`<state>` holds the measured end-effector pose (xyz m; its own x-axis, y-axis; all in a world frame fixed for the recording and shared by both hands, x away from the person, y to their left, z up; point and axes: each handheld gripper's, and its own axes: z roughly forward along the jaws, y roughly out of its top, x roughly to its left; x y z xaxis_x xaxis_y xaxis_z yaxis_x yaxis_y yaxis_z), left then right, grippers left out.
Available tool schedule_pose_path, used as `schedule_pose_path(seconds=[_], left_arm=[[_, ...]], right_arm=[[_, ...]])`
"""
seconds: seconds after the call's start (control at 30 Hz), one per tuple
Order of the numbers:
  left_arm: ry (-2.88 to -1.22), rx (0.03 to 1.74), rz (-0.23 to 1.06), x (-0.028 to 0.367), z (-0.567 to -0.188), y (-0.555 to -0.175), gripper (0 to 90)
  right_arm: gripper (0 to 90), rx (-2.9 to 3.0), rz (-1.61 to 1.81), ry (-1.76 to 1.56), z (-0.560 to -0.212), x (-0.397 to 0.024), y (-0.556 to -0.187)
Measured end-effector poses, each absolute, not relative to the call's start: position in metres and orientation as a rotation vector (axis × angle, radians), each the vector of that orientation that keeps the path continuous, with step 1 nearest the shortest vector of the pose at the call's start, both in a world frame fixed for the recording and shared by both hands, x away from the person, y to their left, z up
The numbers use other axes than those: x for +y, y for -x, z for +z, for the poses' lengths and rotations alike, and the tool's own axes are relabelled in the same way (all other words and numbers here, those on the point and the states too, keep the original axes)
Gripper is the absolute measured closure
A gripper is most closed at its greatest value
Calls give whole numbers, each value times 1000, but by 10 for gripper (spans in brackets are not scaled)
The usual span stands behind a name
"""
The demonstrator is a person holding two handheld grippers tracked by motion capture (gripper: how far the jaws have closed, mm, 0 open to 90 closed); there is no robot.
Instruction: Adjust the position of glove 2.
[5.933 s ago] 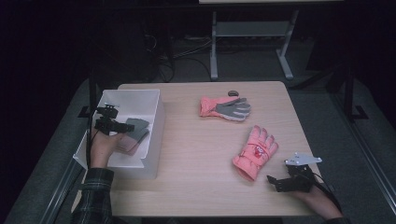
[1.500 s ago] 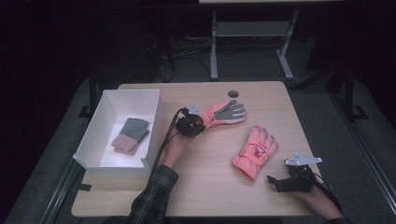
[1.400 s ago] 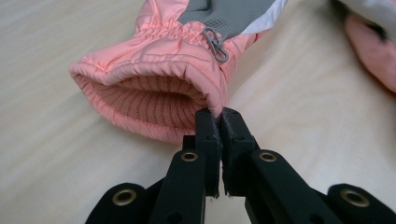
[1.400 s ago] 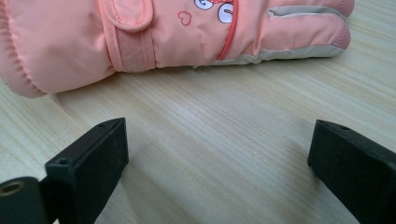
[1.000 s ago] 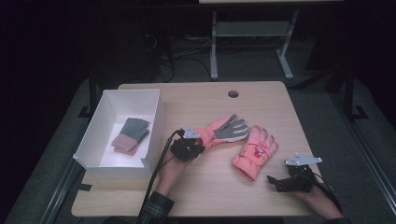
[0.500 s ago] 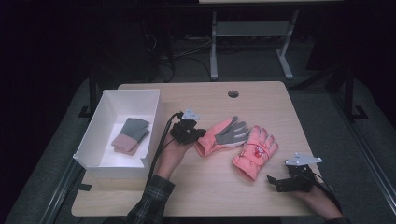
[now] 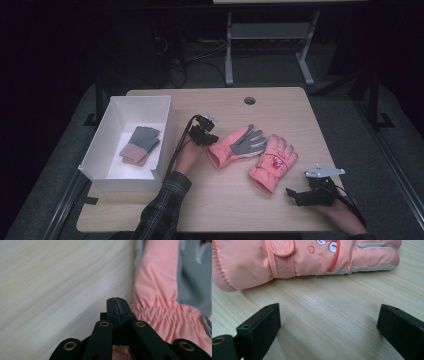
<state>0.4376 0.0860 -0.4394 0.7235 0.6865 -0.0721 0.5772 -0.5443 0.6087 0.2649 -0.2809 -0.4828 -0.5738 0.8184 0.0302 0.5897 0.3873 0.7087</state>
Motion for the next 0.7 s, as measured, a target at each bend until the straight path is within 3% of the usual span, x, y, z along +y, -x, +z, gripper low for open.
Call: schedule_pose_path(seconds=[0.7], left_arm=[[-2379,699,0,87,-435,-369,896]], right_arm=[[44,2325,989,-1230,-483,-281,-265]])
